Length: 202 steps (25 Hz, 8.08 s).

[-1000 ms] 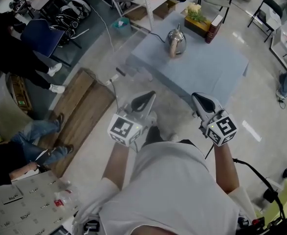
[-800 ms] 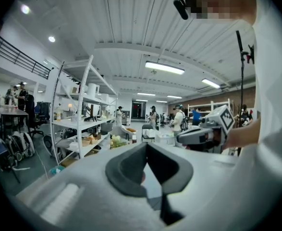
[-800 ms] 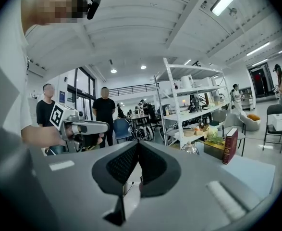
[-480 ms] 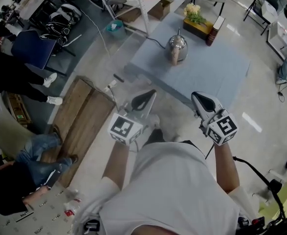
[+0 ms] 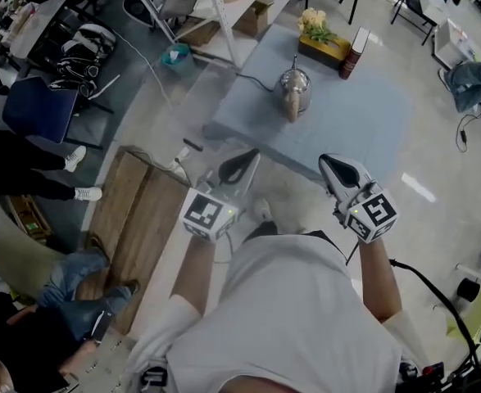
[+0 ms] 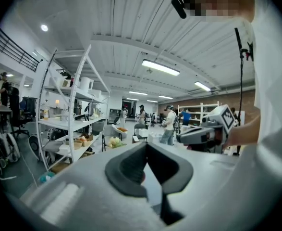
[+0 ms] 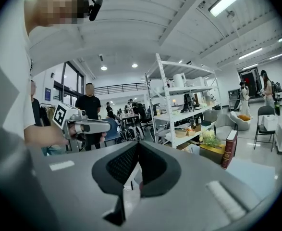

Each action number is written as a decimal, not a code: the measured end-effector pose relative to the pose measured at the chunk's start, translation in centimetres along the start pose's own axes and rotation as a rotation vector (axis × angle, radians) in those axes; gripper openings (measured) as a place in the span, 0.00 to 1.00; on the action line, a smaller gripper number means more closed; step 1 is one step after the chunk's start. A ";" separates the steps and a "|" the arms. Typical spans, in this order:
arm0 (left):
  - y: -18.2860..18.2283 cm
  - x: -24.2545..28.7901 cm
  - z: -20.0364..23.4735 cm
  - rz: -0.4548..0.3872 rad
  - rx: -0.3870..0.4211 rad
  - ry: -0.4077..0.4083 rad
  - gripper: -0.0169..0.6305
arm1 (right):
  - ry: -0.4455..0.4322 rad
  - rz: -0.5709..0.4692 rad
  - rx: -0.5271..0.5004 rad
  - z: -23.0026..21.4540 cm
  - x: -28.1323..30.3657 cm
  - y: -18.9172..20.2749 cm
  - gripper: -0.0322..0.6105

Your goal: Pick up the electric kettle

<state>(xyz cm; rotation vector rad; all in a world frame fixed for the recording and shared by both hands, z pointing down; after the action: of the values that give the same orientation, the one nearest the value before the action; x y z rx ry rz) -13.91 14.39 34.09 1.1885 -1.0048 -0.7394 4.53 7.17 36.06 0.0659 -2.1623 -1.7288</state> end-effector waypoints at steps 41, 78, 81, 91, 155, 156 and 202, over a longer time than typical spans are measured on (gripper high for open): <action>1.8 9.1 12.4 0.056 -0.089 -0.082 0.03 | -0.110 0.210 0.106 -13.7 14.8 5.1 0.12; 6.1 12.5 14.0 0.168 -0.210 -0.182 0.03 | -0.207 0.483 0.194 -20.3 22.6 16.7 0.34; 6.1 12.6 14.2 0.169 -0.213 -0.188 0.03 | -0.219 0.492 0.193 -20.3 23.1 17.1 0.35; 6.8 12.0 14.4 0.197 -0.228 -0.216 0.03 | -0.276 0.510 0.184 -19.7 24.6 18.7 0.36; 6.6 12.2 12.7 0.201 -0.232 -0.214 0.03 | -0.447 0.355 0.045 -18.6 25.1 14.3 0.26; 6.5 12.3 12.7 0.200 -0.229 -0.211 0.03 | -0.445 0.350 0.046 -18.6 25.0 14.1 0.26; 4.3 20.7 7.9 0.231 -0.099 0.147 0.03 | -0.065 0.245 0.216 -25.4 11.0 14.8 0.26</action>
<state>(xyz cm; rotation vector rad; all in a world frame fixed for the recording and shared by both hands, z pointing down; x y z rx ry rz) -13.09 -6.08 43.67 1.0060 -0.9522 -0.5063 5.08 -15.80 57.48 -0.1942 -2.2875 -1.3774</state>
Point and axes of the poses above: the fingertips, and each gripper's own axes: x forward along the fingers, z to its left, y out of its underside, the point moved 5 cm from there along -x, backward along the fingers, and after that the axes turned 3 degrees about z, right-handed, at the moved point
